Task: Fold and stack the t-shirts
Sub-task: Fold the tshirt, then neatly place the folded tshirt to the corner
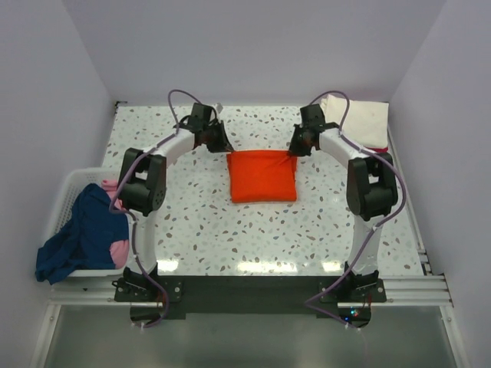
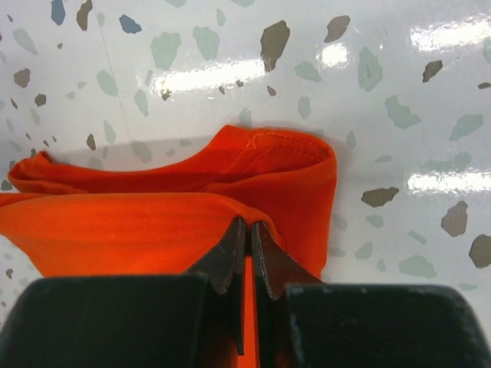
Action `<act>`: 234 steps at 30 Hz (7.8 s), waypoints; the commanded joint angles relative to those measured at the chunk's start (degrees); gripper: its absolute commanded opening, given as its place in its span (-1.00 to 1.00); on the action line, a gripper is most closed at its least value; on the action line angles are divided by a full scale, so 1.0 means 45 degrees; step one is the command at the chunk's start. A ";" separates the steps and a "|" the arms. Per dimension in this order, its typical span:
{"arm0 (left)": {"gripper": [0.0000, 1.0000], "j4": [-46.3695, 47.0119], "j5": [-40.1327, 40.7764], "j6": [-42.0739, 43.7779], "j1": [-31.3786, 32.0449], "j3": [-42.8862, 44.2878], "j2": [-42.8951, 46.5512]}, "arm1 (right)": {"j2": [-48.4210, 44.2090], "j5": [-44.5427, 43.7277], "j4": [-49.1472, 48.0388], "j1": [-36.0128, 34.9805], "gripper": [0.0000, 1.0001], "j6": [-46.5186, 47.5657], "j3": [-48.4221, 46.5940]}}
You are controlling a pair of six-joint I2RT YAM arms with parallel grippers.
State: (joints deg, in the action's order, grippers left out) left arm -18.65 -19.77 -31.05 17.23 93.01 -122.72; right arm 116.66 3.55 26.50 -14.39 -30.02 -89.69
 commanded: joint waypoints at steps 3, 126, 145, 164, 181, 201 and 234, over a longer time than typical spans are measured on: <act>-1.00 0.0279 -0.0157 -0.0112 -0.0217 0.1185 -0.0697 | 0.0929 0.0168 -0.0499 0.0307 -0.89 -0.0028 -0.0907; -0.66 0.2055 -0.0060 -0.1010 0.3104 -0.4810 0.4653 | -0.0926 0.3332 -0.2393 0.1265 0.60 0.1847 0.3642; -0.66 0.1530 -0.0451 -0.0699 0.2694 -0.5357 0.5881 | 0.0540 0.0560 -0.0598 -0.0747 -0.72 0.1535 0.2197; -0.66 -0.0210 -0.0216 0.0649 0.1776 -0.5474 0.7563 | 0.0304 -0.3717 0.1999 -0.0630 -1.00 0.2900 -0.1742; -0.67 -0.0464 -0.0802 0.1235 0.1131 -0.5513 0.7114 | 0.3273 -0.5728 0.4500 0.0229 -1.00 0.4893 -0.9319; -0.71 -0.0151 -0.1680 0.1587 0.0682 -0.5962 0.5787 | 0.4193 -0.5362 0.3603 0.2260 -1.00 0.7413 -1.2763; -0.74 0.0103 -0.1798 0.1724 0.0604 -0.6294 0.5278 | 0.2747 -0.2430 0.3447 0.4663 -1.00 0.6359 -1.2900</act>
State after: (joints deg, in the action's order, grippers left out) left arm -19.86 -26.85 -24.40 20.58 64.95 -98.78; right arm 135.06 -9.17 45.43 6.07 0.36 -145.43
